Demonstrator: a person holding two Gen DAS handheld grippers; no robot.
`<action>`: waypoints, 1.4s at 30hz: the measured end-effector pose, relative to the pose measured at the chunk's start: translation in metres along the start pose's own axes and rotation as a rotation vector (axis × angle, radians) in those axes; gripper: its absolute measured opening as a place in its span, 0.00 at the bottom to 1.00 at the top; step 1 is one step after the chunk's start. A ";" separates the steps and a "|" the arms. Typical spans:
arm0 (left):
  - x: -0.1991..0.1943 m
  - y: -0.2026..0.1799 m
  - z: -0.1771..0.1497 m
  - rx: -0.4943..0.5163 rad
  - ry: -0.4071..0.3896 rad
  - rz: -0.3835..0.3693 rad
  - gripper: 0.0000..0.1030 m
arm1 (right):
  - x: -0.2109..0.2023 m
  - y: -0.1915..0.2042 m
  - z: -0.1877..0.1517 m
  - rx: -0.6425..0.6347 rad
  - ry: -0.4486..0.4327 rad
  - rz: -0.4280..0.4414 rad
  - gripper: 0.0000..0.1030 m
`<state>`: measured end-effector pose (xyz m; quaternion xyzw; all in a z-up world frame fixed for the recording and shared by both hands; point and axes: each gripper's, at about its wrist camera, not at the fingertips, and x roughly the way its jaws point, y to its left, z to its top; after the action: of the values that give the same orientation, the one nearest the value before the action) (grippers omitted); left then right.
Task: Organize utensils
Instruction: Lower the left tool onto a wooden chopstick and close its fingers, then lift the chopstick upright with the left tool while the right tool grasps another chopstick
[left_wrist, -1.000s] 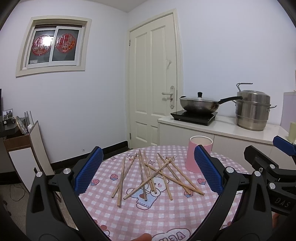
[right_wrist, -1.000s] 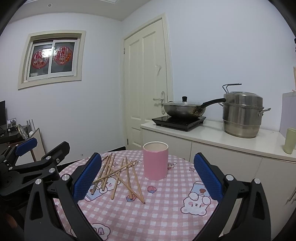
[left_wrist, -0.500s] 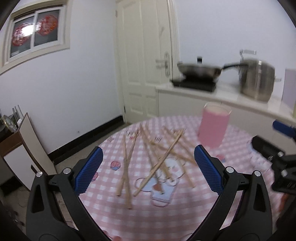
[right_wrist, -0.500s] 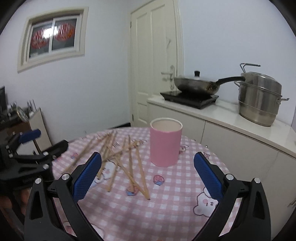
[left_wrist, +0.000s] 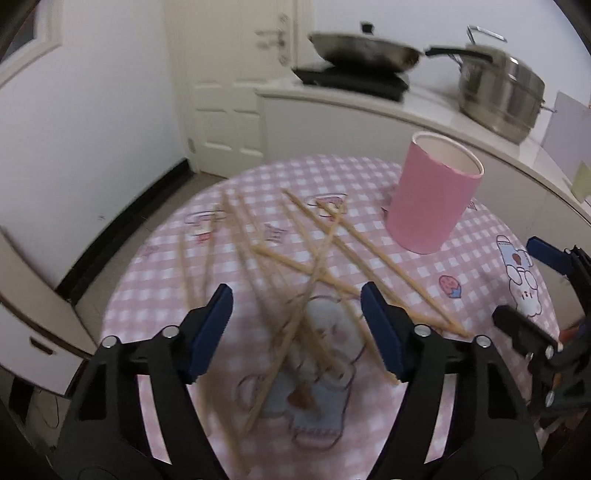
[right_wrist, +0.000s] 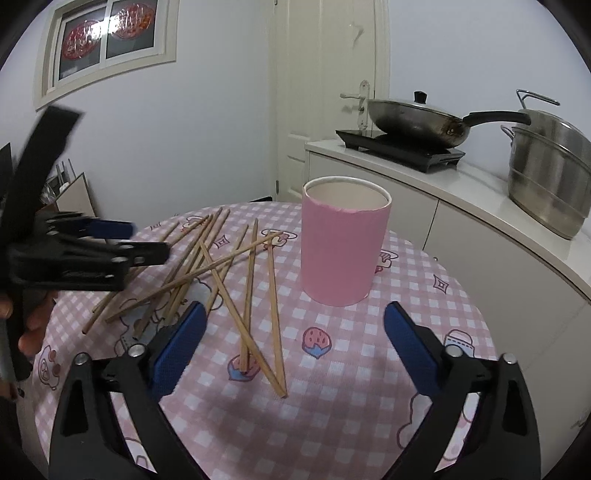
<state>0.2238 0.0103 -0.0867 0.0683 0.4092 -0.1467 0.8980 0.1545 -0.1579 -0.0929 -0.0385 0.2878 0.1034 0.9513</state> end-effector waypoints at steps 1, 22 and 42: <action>0.008 -0.003 0.005 0.002 0.018 -0.006 0.62 | 0.003 0.000 0.001 -0.001 0.004 0.003 0.83; 0.097 -0.021 0.049 0.020 0.178 0.028 0.06 | 0.040 -0.010 0.010 -0.043 0.078 0.017 0.72; -0.046 0.040 0.019 -0.096 -0.102 -0.013 0.05 | 0.121 0.083 0.047 -0.333 0.278 0.165 0.33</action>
<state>0.2218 0.0536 -0.0395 0.0150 0.3698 -0.1363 0.9189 0.2599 -0.0501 -0.1220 -0.1850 0.3974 0.2207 0.8713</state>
